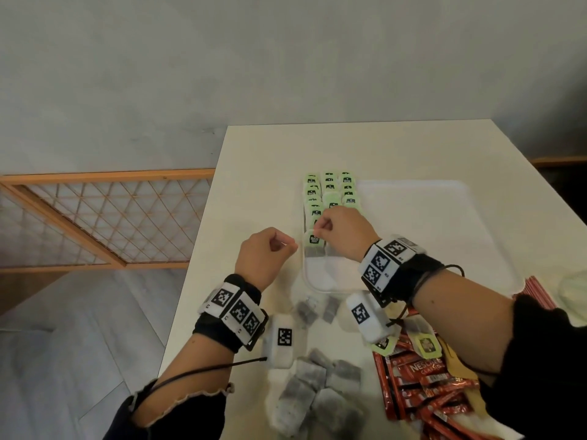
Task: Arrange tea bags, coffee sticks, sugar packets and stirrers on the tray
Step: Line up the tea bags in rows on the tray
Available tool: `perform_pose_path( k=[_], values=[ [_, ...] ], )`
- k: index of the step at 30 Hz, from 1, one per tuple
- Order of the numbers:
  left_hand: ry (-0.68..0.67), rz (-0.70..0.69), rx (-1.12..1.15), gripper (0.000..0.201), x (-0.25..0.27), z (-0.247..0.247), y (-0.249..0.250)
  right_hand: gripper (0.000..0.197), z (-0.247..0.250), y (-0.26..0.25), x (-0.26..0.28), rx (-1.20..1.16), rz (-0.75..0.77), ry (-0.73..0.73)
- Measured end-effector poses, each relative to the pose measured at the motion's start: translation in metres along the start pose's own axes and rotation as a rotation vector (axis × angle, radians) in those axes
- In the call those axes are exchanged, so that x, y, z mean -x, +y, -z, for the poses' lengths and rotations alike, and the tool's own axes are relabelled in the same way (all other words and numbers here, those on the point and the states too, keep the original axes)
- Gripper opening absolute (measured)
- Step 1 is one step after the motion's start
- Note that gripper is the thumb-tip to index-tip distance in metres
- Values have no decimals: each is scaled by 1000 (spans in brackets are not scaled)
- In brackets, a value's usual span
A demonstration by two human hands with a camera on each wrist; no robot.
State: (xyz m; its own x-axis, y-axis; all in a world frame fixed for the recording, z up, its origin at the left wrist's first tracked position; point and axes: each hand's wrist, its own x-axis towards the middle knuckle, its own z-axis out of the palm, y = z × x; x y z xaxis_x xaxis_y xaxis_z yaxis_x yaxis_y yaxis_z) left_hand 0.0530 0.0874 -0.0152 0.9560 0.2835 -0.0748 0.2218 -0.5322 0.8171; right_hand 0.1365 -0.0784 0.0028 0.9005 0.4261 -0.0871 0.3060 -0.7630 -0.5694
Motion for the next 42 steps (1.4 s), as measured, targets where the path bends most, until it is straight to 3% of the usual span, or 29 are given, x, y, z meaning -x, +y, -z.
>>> perform_pose_path(
  k=[6, 10, 13, 18, 23, 27, 31, 35, 39, 42],
  values=[
    [-31, -6, 9, 8, -1, 2, -1, 12, -2, -6, -3, 52, -27, 14],
    [-69, -29, -47, 9, 8, 9, 5, 26, -2, -1, 12, 4, 8, 51],
    [-208, -30, -172, 16, 23, 13, 5, 17, -3, 0, 36, -41, 71, 56],
    [-512, -18, -380, 49, 56, 7, 3, 9, -6, 6, 81, -117, 74, -62],
    [-421, -21, -461, 18, 71, 0, 3, 15, -15, 8, 112, -225, 58, -153],
    [-316, -77, -328, 16, 86, 6, 8, 44, -21, 0, 131, -244, 103, -243],
    [-306, -159, -220, 19, 104, 10, 19, 28, -20, -6, 144, -268, 131, -249],
    [-528, -114, -338, 42, 122, 16, 19, 11, -10, 0, 156, -226, 134, -284],
    [-757, -107, -597, 91, 137, 15, 11, 6, -1, 4, 171, -170, 113, -516],
    [-810, -140, -631, 105, 143, 7, 8, 8, -2, 5, 180, -91, 131, -658]
  ],
)
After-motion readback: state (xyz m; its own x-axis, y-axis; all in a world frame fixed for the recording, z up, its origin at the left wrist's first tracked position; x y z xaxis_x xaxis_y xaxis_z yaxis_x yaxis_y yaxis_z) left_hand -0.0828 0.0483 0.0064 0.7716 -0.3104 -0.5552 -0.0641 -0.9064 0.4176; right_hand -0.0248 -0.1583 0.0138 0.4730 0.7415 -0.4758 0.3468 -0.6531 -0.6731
